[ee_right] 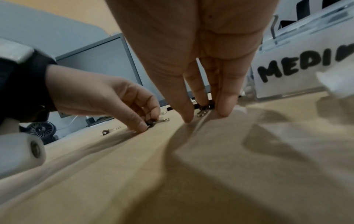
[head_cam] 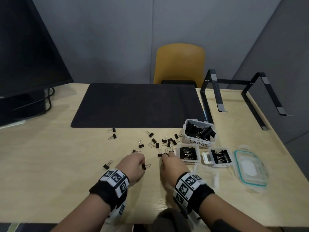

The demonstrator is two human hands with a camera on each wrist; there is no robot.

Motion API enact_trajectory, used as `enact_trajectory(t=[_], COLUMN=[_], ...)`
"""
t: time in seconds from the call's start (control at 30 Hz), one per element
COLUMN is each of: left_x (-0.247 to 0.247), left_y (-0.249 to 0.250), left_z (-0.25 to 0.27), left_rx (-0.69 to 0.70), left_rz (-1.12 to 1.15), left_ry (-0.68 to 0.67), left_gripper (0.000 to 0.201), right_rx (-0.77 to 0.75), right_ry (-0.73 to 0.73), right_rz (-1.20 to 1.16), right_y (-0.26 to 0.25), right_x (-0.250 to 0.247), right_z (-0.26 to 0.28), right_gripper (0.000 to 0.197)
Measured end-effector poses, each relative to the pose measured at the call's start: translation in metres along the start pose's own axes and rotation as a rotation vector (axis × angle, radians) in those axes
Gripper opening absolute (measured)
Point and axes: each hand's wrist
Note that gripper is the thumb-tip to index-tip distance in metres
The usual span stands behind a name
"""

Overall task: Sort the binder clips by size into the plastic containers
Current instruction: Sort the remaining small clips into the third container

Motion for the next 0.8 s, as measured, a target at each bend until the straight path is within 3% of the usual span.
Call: enact_trajectory(t=[0.43, 0.53, 0.8], left_x=[0.009, 0.009, 0.004], left_y=[0.014, 0.029, 0.085], left_z=[-0.004, -0.001, 0.004], left_rx=[-0.059, -0.038, 0.085], left_rz=[0.136, 0.156, 0.253], left_ry=[0.078, 0.107, 0.126], left_gripper=[0.017, 0.017, 0.016], right_rx=[-0.042, -0.043, 0.011], right_ry=[0.023, 0.087, 0.149], right_rz=[-0.060, -0.126, -0.146], right_y=[0.000, 0.013, 0.080], right_x=[-0.007, -0.024, -0.064], right_z=[0.009, 0.018, 0.046], right_gripper=[0.026, 0.009, 0.004])
Point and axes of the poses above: each hand's wrist, its own z-axis away from the middle knuckle, its own x-axis out of the palm, y = z × x, and after that the axes turned 3 degrees about y, right-handed
